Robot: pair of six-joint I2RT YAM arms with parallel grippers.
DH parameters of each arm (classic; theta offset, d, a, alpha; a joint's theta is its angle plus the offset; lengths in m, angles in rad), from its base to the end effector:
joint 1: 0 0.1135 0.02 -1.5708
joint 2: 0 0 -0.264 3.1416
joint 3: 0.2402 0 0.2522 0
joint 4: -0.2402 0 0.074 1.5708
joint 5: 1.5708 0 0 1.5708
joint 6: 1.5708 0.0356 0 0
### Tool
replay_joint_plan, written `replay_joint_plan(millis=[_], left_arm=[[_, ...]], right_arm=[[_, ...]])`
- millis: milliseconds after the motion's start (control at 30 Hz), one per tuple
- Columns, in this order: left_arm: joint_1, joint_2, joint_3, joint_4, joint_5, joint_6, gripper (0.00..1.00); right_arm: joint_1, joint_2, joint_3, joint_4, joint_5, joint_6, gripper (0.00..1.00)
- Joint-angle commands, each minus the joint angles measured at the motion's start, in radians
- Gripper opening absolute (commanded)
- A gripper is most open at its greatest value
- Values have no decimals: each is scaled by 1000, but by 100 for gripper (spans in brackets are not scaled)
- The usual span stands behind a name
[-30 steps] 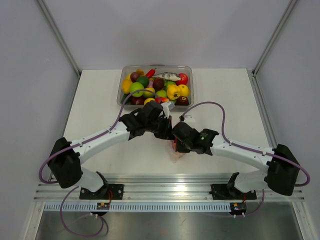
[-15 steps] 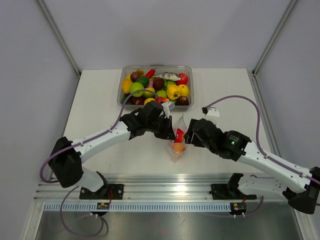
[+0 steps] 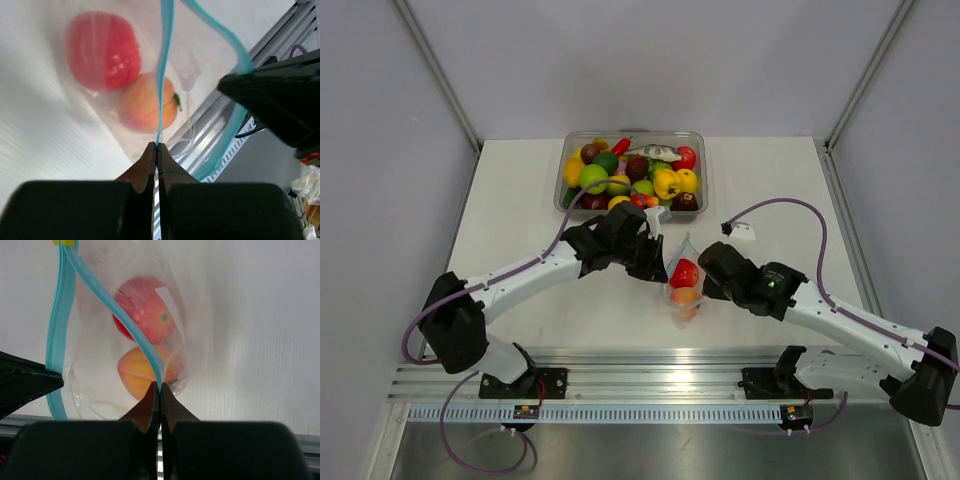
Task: Place the food in the zip-top bag and seal the zipper
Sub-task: Adjust the zipper food storage bag at the center of the board.
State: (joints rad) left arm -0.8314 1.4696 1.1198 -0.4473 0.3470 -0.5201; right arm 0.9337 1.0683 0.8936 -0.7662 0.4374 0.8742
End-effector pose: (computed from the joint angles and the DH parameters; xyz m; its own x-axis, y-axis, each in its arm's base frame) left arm 0.2061 -0.2439 0.2717 -0.8432 0.2310 -0.4855 0.5024 0.6602 -0.5584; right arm 0.1353 0.1575 0.2755 -0.7531 0.1504 -0.6405 -0.0032 0.9727 0.2322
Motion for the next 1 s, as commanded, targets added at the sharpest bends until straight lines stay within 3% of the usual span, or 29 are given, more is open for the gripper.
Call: replay_joint_plan(millis=[0,100,167,200,267,300,367,500,633,733,900,967], left_arm=[[12,15,73,-53,32,95,0],[12,64,141,-88,20,126,0],[12,90,173,-103,20,143,7],[12,110,195,-131,21,167,30],[12,153,268,-184,20,195,56],[12,156,287,-232,14,222,75],[14,133,324,-272,-2,245,86],[57,46,353,-300,-43,281,89],[242,-17,348,-292,-29,249,72],[387,-11,370,-297,-45,187,68],[497,72,472,-324,-268,118,81],[518,104,501,-312,-334,104,94]], right_arm=[[-7,-45,71,-36,81,32,0],[-6,-39,107,-73,100,46,0],[-6,-27,113,-70,106,48,0],[-6,-21,113,-67,104,52,0],[-6,4,117,-59,101,55,0],[-6,13,119,-56,101,57,0],[-4,41,133,-41,87,55,0],[-6,84,148,-5,78,39,0],[-7,117,156,24,63,19,0],[-4,127,150,45,44,14,0],[-6,121,145,74,3,5,0],[-4,114,142,88,-11,0,0]])
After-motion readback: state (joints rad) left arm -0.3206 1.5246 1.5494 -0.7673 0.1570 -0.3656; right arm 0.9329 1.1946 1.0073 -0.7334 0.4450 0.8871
